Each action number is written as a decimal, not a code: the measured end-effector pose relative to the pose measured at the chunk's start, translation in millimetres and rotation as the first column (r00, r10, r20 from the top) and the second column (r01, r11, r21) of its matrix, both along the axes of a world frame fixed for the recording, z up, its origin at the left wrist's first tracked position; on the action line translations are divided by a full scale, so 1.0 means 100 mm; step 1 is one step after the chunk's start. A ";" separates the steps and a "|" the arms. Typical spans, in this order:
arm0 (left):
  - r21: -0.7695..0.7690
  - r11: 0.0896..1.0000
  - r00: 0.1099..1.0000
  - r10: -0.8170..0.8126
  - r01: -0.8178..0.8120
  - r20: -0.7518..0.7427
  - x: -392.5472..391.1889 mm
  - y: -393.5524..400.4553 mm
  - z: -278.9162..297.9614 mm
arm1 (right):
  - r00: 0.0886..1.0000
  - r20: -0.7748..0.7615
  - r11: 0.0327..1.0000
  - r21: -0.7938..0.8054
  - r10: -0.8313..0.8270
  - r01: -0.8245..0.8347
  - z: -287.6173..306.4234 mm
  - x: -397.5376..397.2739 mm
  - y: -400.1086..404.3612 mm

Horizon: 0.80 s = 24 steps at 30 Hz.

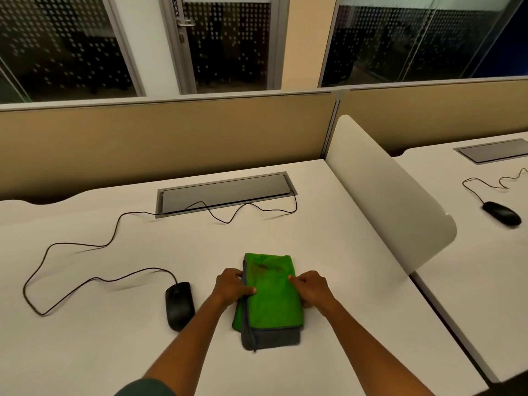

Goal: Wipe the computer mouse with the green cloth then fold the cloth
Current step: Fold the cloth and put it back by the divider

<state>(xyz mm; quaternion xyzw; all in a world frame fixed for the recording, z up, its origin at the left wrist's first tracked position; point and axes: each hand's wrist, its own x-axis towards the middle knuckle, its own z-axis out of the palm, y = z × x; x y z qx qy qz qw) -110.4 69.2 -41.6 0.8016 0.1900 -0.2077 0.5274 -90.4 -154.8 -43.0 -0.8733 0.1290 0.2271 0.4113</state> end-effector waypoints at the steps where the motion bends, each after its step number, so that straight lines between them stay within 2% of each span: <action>1: -0.013 1.000 1.000 0.011 -0.010 0.010 0.01 0.00 -0.02 | 1.000 0.017 1.000 0.002 -0.007 0.007 0.00 0.02 0.01; 5: -0.087 0.995 0.997 0.049 -0.044 0.063 0.02 0.02 -0.06 | 0.999 0.034 0.998 0.061 -0.019 0.017 -0.06 0.09 0.02; 9: -0.107 0.992 0.987 0.080 -0.066 0.138 0.02 0.04 -0.07 | 0.997 -0.040 0.936 0.343 -0.070 0.080 -0.06 0.10 -0.01; 11: -0.107 0.993 0.980 0.076 -0.057 0.182 0.01 0.05 -0.06 | 0.996 0.025 0.918 0.392 -0.080 0.064 -0.04 0.10 -0.04; 15: -0.038 0.999 0.958 0.040 -0.031 0.283 -0.05 0.07 -0.06 | 0.982 0.180 0.948 0.317 -0.061 0.001 -0.01 0.06 -0.10; 18: 0.035 0.999 0.909 -0.013 -0.002 0.416 -0.11 0.08 -0.10 | 0.952 0.303 0.974 0.226 -0.036 -0.035 -0.02 -0.05 -0.12; 21: 0.194 0.977 0.873 -0.170 0.089 0.457 -0.18 0.10 -0.19 | 0.895 0.439 0.987 0.088 0.080 -0.131 -0.06 -0.19 -0.18; 24: 0.351 0.918 0.842 -0.332 0.186 0.424 -0.25 0.12 -0.26 | 0.840 0.489 0.971 -0.104 0.237 -0.214 -0.10 -0.29 -0.22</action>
